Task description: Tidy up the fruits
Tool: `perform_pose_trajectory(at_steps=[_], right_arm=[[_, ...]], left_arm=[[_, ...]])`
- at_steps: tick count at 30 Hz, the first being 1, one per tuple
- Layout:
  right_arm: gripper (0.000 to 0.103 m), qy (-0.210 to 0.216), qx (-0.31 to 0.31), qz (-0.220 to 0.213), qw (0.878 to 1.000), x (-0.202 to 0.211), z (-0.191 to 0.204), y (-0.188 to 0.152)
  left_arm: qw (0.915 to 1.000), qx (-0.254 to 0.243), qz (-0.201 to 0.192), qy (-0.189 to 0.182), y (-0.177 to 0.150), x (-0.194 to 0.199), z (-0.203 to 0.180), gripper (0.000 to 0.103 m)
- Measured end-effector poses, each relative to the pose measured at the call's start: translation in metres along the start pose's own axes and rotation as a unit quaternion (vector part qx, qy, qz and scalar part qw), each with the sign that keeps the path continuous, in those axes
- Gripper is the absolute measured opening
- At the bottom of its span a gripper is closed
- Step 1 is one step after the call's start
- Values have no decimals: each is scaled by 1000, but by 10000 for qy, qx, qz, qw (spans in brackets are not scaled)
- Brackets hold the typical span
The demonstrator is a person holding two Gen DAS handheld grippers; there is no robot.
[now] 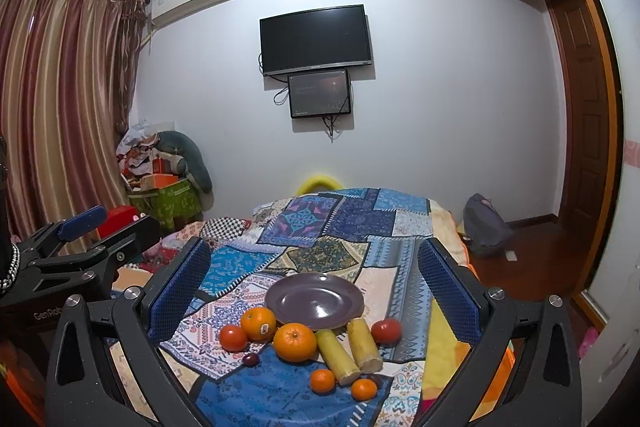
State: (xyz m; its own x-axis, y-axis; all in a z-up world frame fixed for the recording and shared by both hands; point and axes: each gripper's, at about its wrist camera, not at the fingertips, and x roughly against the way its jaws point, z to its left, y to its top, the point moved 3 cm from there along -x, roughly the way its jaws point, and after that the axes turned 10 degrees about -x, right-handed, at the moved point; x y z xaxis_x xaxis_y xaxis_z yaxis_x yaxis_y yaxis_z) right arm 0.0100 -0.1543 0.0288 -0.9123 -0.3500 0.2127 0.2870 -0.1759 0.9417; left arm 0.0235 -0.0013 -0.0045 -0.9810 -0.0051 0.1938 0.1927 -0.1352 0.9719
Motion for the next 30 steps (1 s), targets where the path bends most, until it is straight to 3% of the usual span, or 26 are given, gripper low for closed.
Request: perform_pose_trajectory(at_steps=[30], right_arm=[[103, -12, 10, -48, 10000, 1, 2, 0]], left_arm=[[10000, -3, 7, -21, 1, -1, -2, 103]])
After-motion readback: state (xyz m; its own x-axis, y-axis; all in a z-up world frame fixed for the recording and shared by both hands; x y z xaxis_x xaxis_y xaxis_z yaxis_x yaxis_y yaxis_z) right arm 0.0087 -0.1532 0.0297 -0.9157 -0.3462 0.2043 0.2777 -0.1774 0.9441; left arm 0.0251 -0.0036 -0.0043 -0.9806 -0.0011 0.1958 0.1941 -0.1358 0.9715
